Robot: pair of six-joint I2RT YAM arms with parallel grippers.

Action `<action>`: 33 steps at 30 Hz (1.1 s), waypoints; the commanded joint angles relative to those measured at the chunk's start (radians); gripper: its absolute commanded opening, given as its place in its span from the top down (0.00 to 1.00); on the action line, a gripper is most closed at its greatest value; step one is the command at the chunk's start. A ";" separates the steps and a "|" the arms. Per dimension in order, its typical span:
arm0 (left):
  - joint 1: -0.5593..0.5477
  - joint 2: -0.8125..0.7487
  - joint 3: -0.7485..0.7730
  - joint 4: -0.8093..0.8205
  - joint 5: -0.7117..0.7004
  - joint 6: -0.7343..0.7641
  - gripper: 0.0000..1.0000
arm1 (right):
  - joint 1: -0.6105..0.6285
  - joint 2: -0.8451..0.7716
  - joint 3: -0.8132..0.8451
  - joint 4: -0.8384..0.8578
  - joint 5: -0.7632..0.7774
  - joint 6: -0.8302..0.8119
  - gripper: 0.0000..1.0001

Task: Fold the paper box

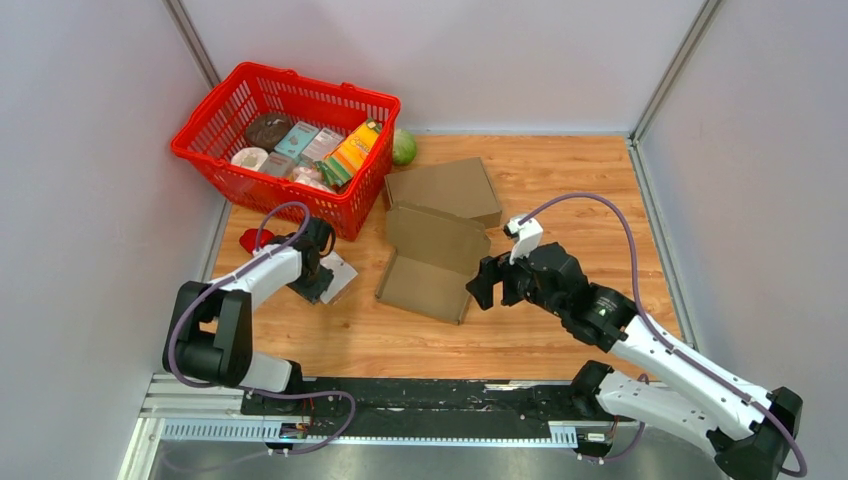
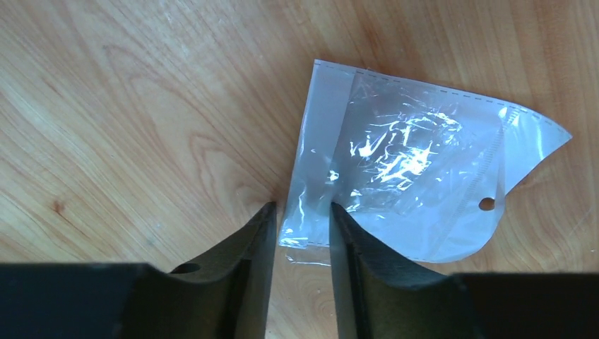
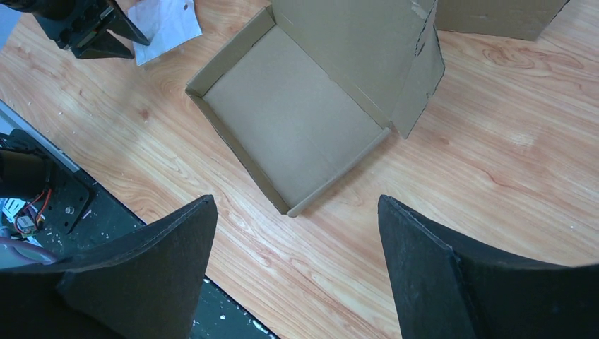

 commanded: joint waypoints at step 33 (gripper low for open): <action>0.030 -0.218 0.054 0.227 0.039 0.563 0.42 | -0.020 0.021 0.022 0.097 -0.130 0.022 0.12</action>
